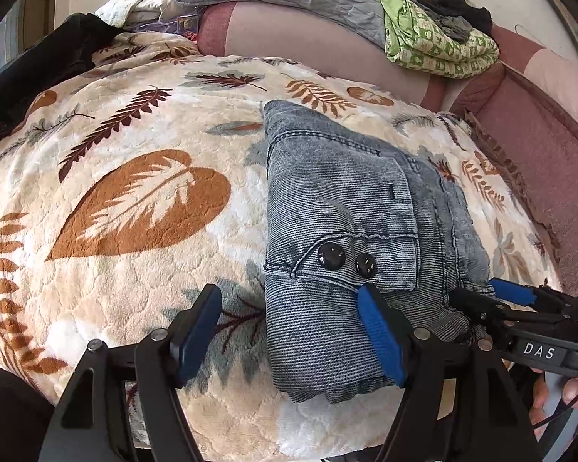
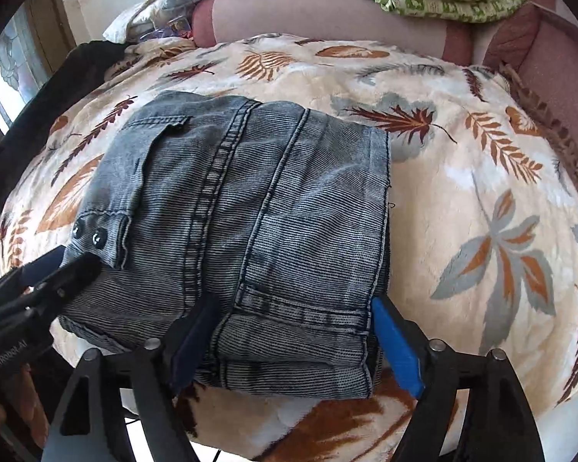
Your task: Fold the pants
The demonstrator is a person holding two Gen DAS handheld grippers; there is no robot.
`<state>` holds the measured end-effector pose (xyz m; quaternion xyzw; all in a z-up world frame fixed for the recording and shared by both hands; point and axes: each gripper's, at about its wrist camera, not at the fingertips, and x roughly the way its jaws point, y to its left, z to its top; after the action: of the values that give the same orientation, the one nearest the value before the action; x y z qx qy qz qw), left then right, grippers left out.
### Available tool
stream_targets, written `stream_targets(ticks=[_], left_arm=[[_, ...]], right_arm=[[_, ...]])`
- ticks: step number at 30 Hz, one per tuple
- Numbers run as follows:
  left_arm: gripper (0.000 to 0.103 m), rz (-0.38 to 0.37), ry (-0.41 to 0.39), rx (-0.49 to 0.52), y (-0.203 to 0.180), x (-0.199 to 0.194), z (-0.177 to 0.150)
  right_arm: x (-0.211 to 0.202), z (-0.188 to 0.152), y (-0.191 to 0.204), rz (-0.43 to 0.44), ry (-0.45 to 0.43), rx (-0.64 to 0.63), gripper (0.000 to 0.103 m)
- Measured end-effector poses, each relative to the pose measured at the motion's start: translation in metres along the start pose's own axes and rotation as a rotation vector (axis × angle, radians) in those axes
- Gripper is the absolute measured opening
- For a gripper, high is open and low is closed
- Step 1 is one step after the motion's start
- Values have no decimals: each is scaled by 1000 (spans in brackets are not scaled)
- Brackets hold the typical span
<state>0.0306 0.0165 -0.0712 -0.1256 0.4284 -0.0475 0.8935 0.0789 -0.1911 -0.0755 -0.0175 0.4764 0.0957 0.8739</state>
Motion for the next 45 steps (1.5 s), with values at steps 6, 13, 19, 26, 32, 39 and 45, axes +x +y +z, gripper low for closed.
stream_targets(ticks=[6, 13, 19, 26, 32, 39, 45], left_arm=[[74, -92, -72, -248, 45, -16, 9], [72, -164, 15, -285, 51, 5, 7], [72, -244, 27, -286, 56, 3, 8], [64, -279, 54, -241, 46, 16, 11], [37, -263, 59, -155, 29, 20, 13], [37, -240, 46, -138, 21, 20, 10], [37, -242, 46, -142, 28, 20, 10]], right_arm=[[-33, 29, -1, 46, -33, 7, 83], [-37, 127, 62, 169, 20, -115, 83], [36, 198, 135, 144, 201, -215, 83], [114, 207, 181, -24, 393, -382, 33], [100, 200, 188, -104, 293, -476, 12], [88, 209, 171, -172, 104, -364, 10], [55, 220, 153, 53, 102, -214, 11]])
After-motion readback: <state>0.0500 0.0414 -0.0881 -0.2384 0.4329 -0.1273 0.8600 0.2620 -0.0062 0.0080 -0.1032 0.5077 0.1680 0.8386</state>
